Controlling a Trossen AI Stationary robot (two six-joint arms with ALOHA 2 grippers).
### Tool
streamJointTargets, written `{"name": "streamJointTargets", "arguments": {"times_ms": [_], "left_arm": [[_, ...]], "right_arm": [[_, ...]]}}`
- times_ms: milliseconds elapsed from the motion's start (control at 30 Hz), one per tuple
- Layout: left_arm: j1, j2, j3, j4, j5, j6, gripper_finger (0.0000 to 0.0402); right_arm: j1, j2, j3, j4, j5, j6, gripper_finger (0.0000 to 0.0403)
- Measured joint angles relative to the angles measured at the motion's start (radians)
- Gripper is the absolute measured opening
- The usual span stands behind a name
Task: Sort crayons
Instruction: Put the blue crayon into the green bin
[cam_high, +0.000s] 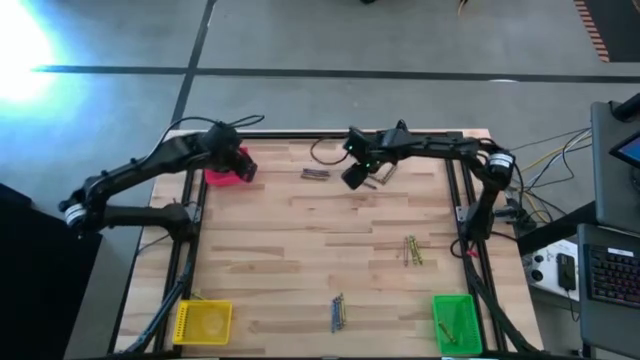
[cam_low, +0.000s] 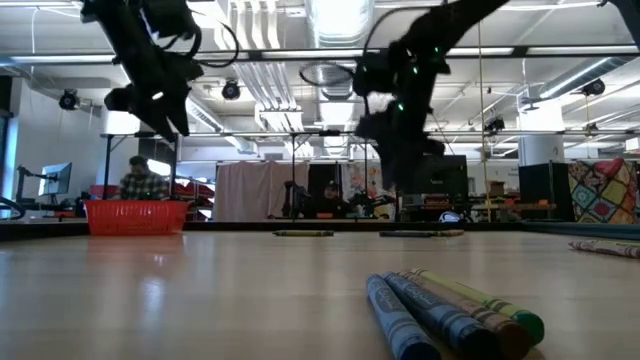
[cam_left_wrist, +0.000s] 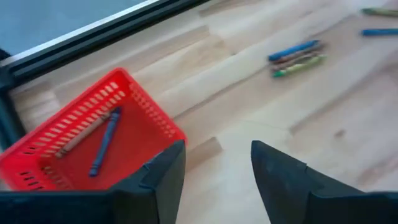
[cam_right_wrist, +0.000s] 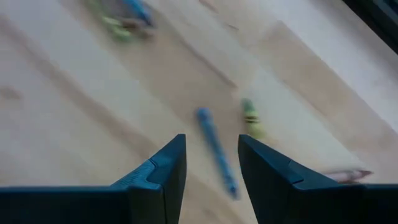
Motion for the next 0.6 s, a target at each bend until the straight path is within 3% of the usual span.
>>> {"name": "streamJointTargets", "arguments": {"times_ms": [233, 600], "left_arm": [[-0.066, -0.020, -0.002, 0.000, -0.001, -0.057, 0.0131], [-0.100, 0.018, -0.002, 0.030, 0.001, -0.091, 0.0096]], "right_arm": [[-0.040, 0.001, -0.137, 0.155, -0.051, -0.103, 0.0126], [-0.033, 0.001, -0.270, 0.288, -0.064, -0.040, 0.0127]]}}
